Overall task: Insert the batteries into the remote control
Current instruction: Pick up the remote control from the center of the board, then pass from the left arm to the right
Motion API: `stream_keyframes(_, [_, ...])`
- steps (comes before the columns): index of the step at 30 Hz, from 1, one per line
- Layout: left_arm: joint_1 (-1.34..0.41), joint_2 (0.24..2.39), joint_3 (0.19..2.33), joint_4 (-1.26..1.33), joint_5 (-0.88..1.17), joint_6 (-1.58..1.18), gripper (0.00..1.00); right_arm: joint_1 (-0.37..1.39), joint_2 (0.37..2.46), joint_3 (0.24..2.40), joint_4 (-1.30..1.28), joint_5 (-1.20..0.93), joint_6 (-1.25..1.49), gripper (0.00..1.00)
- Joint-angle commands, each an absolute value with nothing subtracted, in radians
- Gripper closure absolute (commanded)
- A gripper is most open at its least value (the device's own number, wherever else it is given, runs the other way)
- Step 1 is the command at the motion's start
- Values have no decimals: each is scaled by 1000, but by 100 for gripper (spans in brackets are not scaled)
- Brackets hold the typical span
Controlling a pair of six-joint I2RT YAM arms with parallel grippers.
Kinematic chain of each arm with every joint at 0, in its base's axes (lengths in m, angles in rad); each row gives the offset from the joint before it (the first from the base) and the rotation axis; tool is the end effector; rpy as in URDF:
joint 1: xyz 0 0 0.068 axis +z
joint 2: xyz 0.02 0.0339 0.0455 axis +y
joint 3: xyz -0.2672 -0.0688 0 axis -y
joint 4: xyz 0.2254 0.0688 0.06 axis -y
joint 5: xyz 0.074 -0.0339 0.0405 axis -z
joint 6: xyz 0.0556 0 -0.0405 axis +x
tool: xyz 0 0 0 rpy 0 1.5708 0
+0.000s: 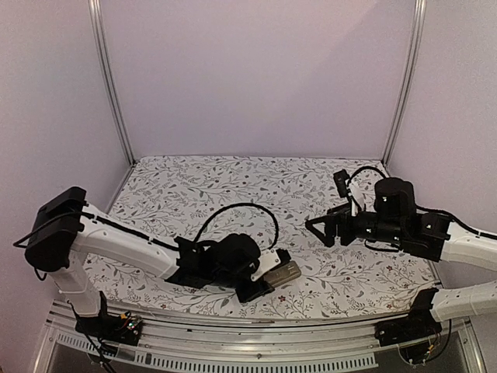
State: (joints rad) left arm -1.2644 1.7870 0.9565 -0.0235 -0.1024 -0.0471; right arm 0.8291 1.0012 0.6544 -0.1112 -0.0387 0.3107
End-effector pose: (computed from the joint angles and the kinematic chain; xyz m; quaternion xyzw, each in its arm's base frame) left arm 0.1136 -0.3402 0.1511 0.5200 0.7775 -0.1756 0.3069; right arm 0.1501 0.1670 0.2610 -0.2275 0.8180 0.2987 0.4357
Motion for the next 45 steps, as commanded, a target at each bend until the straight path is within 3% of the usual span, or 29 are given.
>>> stream_keyframes(1, [-1250, 1605, 905, 252, -147, 31, 82, 828, 891, 705, -23, -190, 183, 4])
stream_keyframes(6, [-1250, 1480, 886, 419, -154, 125, 81, 828, 795, 666, 180, -381, 115, 4])
stream_keyframes(11, [-1251, 1421, 887, 563, -76, 180, 79, 830, 833, 662, 363, -586, 78, 3])
stream_keyframes(22, [-1258, 1429, 909, 658, 37, 176, 79, 894, 983, 721, 487, -673, 52, 5])
stream_keyframes(30, [-1258, 1431, 911, 649, 65, 173, 79, 903, 1027, 739, 517, -727, 60, 41])
stream_keyframes(37, [-1258, 1433, 913, 647, 69, 172, 79, 905, 1035, 742, 519, -747, 66, 64])
stream_keyframes(40, [-1258, 1432, 912, 641, 64, 178, 78, 905, 1035, 745, 506, -735, 76, 69])
stream_keyframes(41, [-1258, 1431, 911, 637, 60, 178, 74, 905, 1035, 747, 499, -730, 78, 71])
stream_keyframes(42, [-1258, 1430, 909, 634, 52, 180, 60, 905, 1033, 749, 487, -720, 81, 72])
stream_keyframes(44, [-1258, 1416, 896, 634, 18, 187, 20, 906, 1026, 759, 439, -675, 82, 73])
stream_keyframes(45, [-1258, 1407, 886, 638, 4, 192, 4, 905, 1021, 772, 396, -633, 83, 73])
